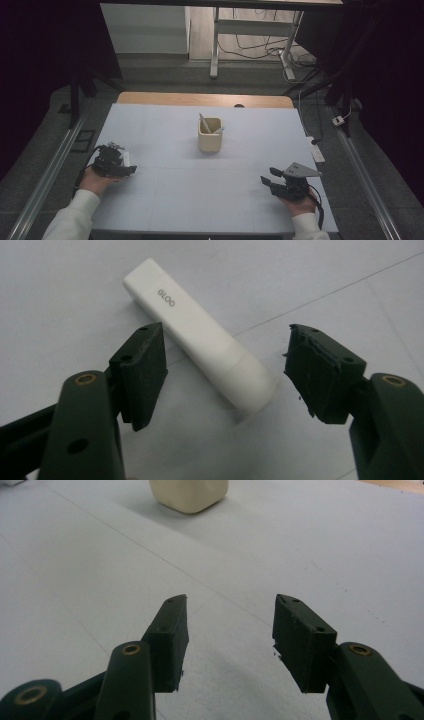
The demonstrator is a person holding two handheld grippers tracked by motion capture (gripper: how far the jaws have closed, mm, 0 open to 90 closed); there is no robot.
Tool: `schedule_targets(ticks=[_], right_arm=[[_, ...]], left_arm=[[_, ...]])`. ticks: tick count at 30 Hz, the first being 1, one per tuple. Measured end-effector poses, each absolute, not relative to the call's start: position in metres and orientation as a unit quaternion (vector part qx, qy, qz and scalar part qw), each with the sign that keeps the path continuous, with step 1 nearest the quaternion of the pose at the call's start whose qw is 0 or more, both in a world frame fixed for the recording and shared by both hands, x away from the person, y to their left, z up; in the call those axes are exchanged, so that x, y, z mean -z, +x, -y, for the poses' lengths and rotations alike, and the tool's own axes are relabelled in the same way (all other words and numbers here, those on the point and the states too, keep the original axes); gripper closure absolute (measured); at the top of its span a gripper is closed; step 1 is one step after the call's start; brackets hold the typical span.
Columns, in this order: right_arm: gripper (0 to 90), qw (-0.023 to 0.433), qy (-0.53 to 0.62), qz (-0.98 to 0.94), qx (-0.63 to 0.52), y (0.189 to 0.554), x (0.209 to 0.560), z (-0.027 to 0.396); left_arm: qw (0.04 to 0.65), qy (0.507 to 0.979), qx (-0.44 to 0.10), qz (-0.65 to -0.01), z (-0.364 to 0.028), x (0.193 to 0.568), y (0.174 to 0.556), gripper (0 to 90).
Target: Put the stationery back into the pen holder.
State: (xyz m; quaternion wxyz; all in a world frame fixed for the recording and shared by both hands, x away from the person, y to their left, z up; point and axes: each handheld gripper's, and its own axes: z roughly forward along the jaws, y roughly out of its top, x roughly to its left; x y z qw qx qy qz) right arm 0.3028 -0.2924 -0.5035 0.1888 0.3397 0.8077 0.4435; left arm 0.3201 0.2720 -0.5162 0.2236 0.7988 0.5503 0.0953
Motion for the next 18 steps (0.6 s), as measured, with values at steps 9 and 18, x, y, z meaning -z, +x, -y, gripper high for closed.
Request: schedule_targets(ticks=[9, 18], right_arm=[[47.5, 0.190, 0.340, -0.808, -0.442, 0.3030, 0.5038, 0.2924], [47.5, 0.191, 0.341, -0.808, -0.442, 0.3025, 0.5032, 0.2935]], left_arm=[[0.218, 0.798, -0.081, -0.556, -0.2720, 0.5189, 0.3235, 39.7], [0.206, 0.791, -0.074, -0.571, -0.2741, 0.5210, 0.3272, 65.3]])
